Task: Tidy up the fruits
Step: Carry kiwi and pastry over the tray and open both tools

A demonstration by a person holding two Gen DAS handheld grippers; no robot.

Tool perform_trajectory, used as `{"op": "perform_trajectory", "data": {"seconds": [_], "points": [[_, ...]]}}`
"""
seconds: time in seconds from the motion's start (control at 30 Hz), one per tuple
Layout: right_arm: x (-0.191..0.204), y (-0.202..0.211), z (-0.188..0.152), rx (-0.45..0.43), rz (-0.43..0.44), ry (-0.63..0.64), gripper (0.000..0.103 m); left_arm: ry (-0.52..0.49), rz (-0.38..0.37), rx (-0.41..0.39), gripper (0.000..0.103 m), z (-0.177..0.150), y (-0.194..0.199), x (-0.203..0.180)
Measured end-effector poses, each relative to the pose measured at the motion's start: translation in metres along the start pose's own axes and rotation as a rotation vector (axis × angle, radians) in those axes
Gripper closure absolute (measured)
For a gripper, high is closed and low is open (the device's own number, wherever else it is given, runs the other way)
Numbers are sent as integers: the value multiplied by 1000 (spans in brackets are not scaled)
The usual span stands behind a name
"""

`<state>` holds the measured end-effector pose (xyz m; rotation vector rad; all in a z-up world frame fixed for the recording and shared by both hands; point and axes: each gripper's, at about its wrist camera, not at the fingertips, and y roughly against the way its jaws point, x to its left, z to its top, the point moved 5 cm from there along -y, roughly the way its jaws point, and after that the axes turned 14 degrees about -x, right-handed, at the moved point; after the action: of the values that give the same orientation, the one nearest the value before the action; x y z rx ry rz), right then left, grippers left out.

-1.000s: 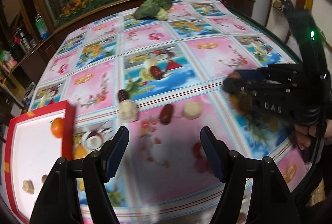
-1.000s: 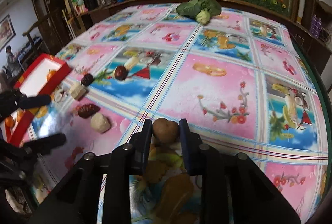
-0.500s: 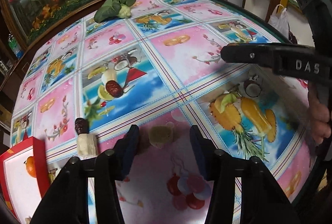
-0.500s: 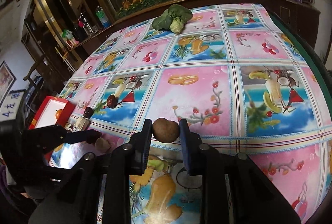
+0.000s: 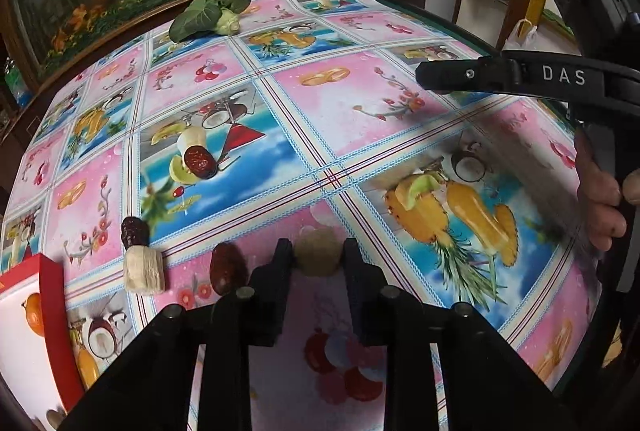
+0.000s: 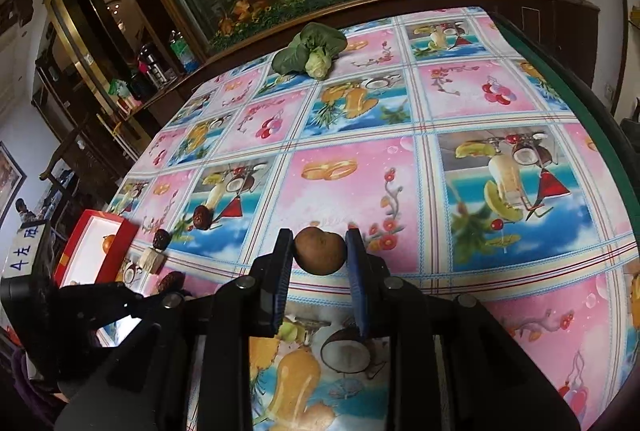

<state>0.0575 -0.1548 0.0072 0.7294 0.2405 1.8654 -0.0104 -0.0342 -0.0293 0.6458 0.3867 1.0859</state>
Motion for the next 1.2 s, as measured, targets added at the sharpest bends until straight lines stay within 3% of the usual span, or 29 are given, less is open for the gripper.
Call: {"op": "perform_trajectory", "data": {"seconds": [0.17,0.33,0.57,0.7,0.93,1.2], "points": [[-7,4,6,-37,-9,-24,75,19,52,-24,78,1,11,3],[-8,9,13,-92,-24,-29,75,44,98,-111,78,7,52,13],[28,0,3,-76,39,2,75,84,232,-182,78,-3,113,52],[88,-15,-12,-42,162,6,74,142,354,-202,78,-20,146,89],[220,-28,-50,-17,380,169,74,246,513,-196,78,-58,182,147],[322,-47,-94,62,504,289,74,304,637,-178,78,-90,202,189]]}}
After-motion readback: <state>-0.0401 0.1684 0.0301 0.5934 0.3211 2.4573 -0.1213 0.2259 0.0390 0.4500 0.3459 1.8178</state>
